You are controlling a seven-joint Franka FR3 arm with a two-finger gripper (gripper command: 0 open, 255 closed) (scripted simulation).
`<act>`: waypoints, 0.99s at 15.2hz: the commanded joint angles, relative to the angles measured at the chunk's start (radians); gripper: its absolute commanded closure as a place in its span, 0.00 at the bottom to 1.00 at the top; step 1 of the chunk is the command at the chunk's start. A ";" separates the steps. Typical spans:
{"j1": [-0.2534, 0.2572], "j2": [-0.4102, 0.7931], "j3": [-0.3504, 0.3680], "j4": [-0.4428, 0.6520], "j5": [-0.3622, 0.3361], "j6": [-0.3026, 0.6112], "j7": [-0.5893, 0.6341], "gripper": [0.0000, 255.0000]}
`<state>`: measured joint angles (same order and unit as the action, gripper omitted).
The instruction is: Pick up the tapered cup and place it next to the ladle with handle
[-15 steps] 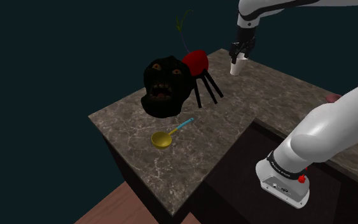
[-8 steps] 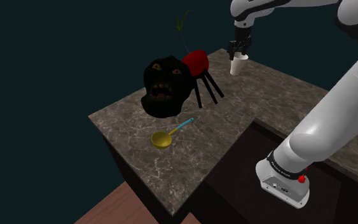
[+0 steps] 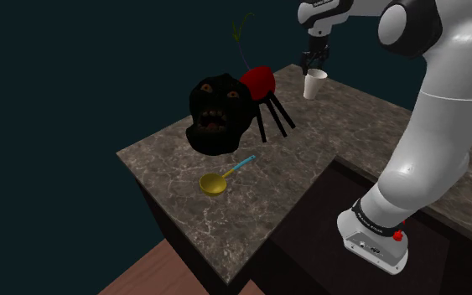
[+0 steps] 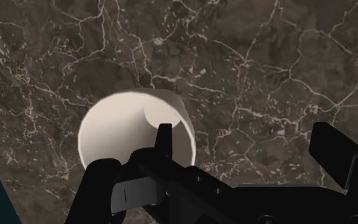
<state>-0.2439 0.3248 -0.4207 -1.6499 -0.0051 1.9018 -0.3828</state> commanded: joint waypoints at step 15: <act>-0.067 0.181 0.009 0.116 0.064 0.059 -0.043 0.00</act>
<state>-0.3107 0.5064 -0.4117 -1.5331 0.0586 1.9599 -0.4264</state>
